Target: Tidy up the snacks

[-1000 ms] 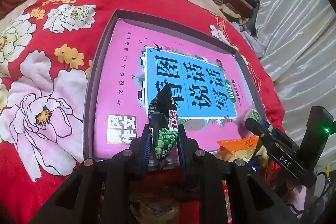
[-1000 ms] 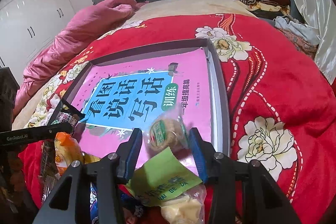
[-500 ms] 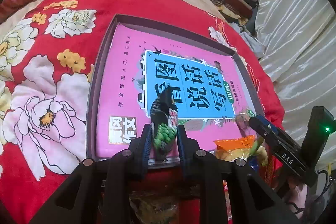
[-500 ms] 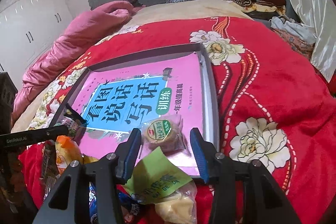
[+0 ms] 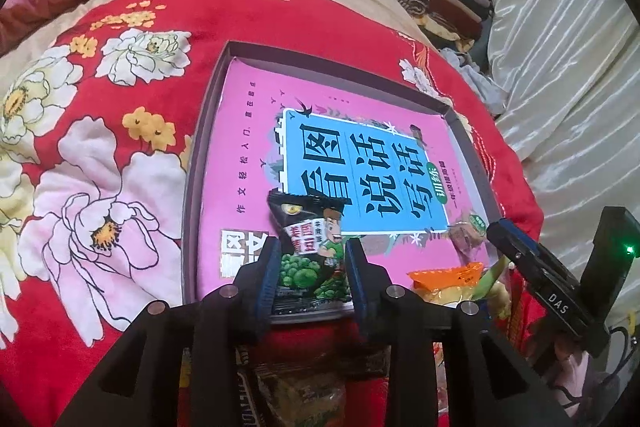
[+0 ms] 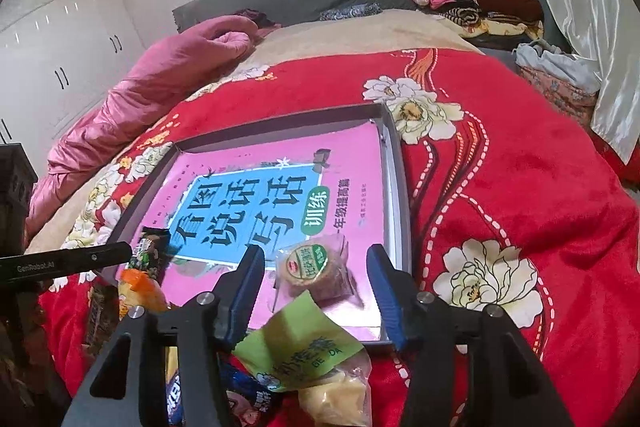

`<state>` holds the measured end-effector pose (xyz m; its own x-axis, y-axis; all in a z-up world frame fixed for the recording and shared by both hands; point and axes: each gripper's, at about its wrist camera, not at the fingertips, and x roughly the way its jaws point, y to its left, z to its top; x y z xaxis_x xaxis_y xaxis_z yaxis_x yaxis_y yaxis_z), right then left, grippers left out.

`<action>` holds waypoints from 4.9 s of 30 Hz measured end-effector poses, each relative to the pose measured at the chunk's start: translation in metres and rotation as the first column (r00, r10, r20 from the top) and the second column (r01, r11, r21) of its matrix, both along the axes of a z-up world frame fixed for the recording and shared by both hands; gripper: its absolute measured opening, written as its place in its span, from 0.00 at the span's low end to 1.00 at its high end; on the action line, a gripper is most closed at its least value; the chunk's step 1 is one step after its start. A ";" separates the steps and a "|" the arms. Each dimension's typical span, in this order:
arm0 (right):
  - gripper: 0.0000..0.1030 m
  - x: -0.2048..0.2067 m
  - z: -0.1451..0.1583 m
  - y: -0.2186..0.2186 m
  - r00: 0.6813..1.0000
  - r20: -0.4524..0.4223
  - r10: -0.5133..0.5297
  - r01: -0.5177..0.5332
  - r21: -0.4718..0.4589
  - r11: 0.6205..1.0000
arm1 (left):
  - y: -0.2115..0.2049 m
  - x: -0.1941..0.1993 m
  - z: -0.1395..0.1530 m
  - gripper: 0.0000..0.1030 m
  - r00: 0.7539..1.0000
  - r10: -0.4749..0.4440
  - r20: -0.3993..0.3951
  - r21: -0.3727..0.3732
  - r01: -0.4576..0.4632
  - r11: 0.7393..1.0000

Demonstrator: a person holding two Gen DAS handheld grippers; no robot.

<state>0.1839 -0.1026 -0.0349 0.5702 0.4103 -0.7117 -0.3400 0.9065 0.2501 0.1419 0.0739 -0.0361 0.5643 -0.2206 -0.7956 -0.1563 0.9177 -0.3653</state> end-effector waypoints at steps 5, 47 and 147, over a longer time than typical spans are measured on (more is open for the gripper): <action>0.56 -0.003 0.006 -0.002 1.000 0.031 0.001 -0.002 0.019 1.000 | 0.000 -0.003 0.006 0.42 1.000 -0.001 0.011 0.016 0.001 1.000; 0.83 -0.049 0.052 -0.004 0.981 0.193 0.028 -0.043 0.073 0.996 | -0.007 -0.041 0.058 0.77 0.994 -0.024 0.104 0.103 0.014 0.995; 0.37 -0.126 -0.007 0.109 0.891 -0.017 0.453 -0.444 -0.232 0.865 | 0.012 -0.076 -0.027 0.64 0.979 0.003 -0.206 0.170 0.033 0.985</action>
<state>0.0577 0.0063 -0.0423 0.3902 0.4613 -0.7968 -0.7285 0.6839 0.0391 0.0662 0.0861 -0.0629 0.3832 -0.0780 -0.9204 -0.1973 0.9665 -0.1641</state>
